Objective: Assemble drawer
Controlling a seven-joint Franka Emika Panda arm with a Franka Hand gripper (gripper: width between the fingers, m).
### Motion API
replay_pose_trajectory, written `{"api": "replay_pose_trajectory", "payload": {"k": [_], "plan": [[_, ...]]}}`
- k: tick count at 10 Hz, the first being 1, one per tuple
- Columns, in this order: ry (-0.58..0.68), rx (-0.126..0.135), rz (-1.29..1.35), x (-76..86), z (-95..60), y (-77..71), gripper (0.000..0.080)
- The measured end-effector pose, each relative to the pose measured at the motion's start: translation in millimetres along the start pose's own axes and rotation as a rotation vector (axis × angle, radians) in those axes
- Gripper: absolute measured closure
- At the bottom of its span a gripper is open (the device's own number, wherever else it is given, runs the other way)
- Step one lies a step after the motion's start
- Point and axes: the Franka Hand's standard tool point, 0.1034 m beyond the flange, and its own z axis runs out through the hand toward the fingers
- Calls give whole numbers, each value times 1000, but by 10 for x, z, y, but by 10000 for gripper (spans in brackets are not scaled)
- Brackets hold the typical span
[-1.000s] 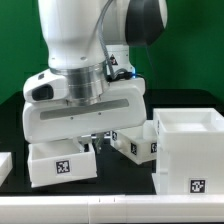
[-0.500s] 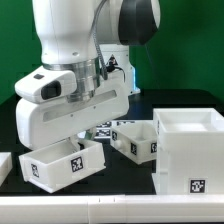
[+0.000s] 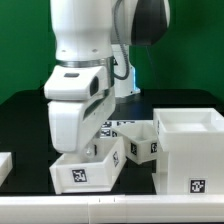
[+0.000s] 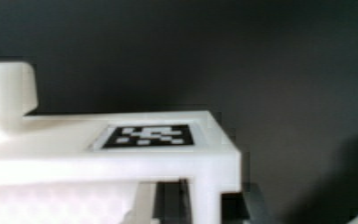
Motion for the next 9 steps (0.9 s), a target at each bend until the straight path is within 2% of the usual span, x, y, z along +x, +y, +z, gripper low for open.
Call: {"api": "replay_pose_trajectory", "payload": {"k": [3,4,5,6,9], "plan": [[-1,-4,-25,-21,28,-1,761],[-1,-18,-65,-65,118,8,761],[1,-51,-117,-123,188,49,761],[1,-70,-110,-141,198,78,761],[1,-69,-98,-149,199,79,761]]}}
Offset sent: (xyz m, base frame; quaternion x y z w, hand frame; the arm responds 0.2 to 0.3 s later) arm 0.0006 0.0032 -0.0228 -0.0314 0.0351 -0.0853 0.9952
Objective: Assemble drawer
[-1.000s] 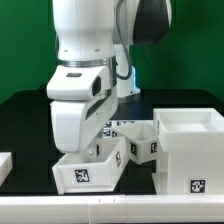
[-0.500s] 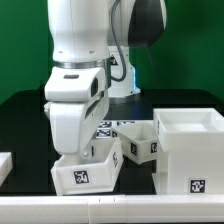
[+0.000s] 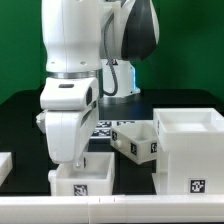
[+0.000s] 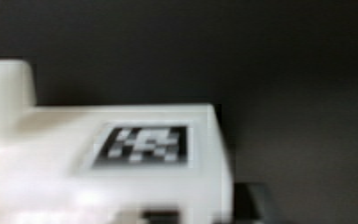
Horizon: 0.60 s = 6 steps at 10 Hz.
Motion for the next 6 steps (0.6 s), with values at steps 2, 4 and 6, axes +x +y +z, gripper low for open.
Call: {"api": "replay_pose_trajectory", "payload": {"k": [2,4,6], "plan": [[0,0,1,-5,0,0,427],[5,73,1,5,-3,-47,232],[14,141,-14,19,-59,-18,176]]}}
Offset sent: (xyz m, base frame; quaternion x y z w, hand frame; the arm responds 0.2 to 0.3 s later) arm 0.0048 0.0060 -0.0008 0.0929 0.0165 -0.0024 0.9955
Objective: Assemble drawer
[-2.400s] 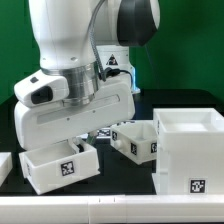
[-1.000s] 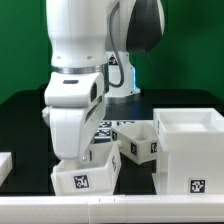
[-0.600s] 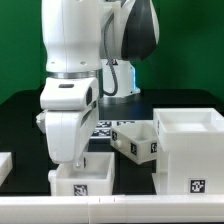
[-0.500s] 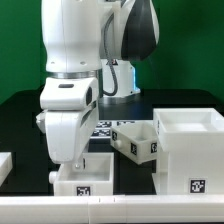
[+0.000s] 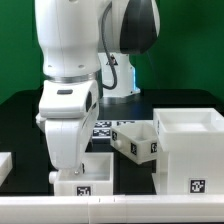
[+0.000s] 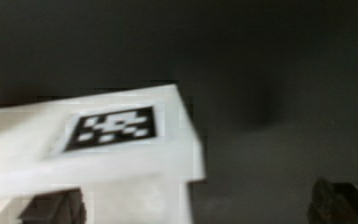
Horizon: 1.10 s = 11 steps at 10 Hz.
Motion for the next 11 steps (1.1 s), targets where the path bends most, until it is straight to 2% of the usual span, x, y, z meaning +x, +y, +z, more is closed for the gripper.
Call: {"api": "replay_pose_trajectory", "payload": {"k": [4,7,8,10,11], "plan": [[5,0,10,-173,2,-10,150],[90,-4,14,-468,2,-51,150],[128,2,19,-573,7,-81,150],[150,5,37,-707,21,-109,150],[145,7,43,-716,24,-112,150]]}}
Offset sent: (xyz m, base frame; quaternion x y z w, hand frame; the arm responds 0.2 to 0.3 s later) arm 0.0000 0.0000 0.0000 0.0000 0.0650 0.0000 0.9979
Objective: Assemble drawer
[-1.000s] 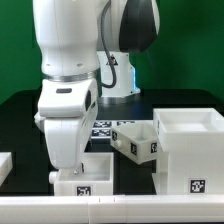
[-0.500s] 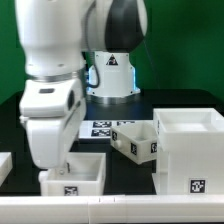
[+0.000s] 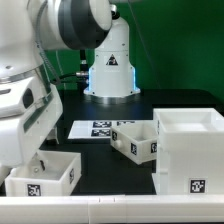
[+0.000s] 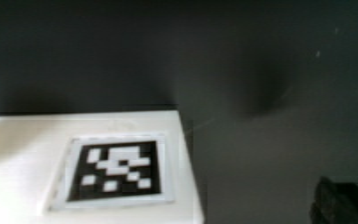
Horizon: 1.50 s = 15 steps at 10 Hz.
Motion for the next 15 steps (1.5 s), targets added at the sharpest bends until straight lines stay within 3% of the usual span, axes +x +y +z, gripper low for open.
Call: {"api": "replay_pose_trajectory", "payload": {"k": [4,6,7,8,9,10,11,12,14,15], "plan": [[5,-28,43,107,33,32,150],[2,-25,45,81,49,14,150],[2,-24,45,79,51,12,270],[2,-24,45,78,54,11,270],[2,-24,45,77,56,10,450],[2,-23,45,77,58,9,450],[2,-23,45,76,60,8,649],[2,-24,46,75,57,11,754],[0,-39,8,107,5,43,759],[-1,-58,-17,200,-45,42,759]]}}
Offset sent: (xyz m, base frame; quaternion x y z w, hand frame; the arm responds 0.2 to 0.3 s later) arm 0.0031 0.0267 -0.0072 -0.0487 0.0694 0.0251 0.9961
